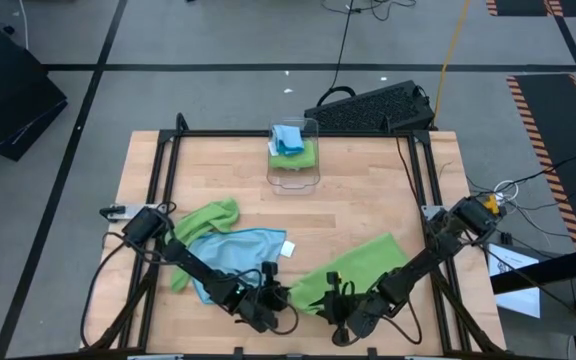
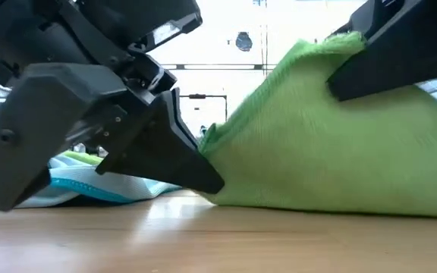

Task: Fold microfiber towels
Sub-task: Fold the right green towel

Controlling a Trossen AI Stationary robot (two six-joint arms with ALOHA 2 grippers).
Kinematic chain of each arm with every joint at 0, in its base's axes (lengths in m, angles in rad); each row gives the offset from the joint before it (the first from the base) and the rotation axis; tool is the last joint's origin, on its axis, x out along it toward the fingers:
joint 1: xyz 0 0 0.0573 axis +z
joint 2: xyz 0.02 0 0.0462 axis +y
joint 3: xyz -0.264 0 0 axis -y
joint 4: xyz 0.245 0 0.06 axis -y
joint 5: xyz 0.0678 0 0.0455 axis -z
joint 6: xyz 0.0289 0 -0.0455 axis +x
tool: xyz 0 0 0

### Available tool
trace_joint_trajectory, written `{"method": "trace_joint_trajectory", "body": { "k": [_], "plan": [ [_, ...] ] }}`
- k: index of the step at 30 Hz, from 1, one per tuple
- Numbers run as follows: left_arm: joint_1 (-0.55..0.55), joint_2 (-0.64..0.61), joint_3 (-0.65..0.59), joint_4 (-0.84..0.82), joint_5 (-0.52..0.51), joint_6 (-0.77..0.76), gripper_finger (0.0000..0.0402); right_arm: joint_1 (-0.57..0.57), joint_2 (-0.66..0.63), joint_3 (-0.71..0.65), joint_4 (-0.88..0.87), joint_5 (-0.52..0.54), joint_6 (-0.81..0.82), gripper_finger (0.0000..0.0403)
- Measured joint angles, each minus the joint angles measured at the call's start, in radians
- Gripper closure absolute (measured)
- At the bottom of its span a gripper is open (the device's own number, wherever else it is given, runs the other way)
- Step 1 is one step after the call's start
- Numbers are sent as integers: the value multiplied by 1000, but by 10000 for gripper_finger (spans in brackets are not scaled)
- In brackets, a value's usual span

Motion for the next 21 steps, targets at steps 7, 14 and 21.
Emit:
{"method": "trace_joint_trajectory", "body": {
  "k": [7, 14, 21],
  "plan": [
    [10, 0, 0, 1, 46, -3, 393, 11, 1, 0, 53, -1, -104, 296],
    [11, 0, 0, 2, 62, -7, 392, 11, 42, 0, 86, -26, -88, 312],
    [15, 0, 0, 2, 72, -11, 396, 11, 46, 0, 136, -23, -111, 314]
  ]
}}
